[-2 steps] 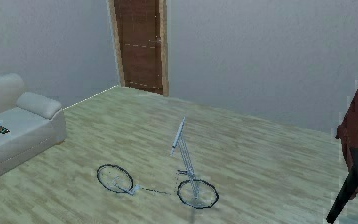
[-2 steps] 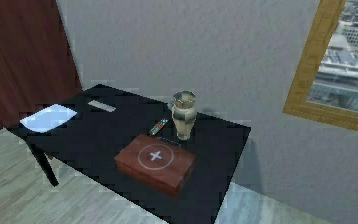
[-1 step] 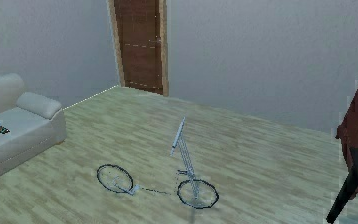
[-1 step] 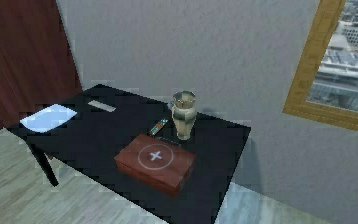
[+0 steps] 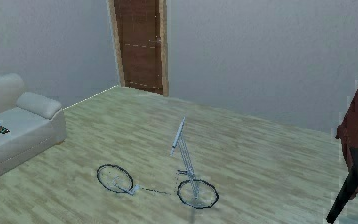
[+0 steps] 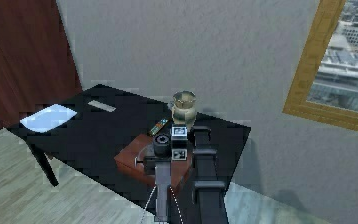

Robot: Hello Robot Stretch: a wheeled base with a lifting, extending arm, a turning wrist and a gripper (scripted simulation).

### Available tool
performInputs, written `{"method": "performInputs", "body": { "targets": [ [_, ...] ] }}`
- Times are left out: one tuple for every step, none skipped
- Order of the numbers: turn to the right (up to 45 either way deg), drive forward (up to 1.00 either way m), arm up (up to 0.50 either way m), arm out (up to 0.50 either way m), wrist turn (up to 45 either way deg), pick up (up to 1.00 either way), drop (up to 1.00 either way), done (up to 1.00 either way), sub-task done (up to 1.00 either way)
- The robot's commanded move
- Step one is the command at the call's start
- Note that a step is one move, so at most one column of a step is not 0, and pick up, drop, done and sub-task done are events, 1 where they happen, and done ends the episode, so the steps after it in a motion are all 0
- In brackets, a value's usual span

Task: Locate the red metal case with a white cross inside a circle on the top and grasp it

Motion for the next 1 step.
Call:
{"method": "performInputs", "body": {
  "targets": [
    [0.0,0.00,0.00,0.00,45.0,0.00,0.00,0.00,0.00]
  ]
}}
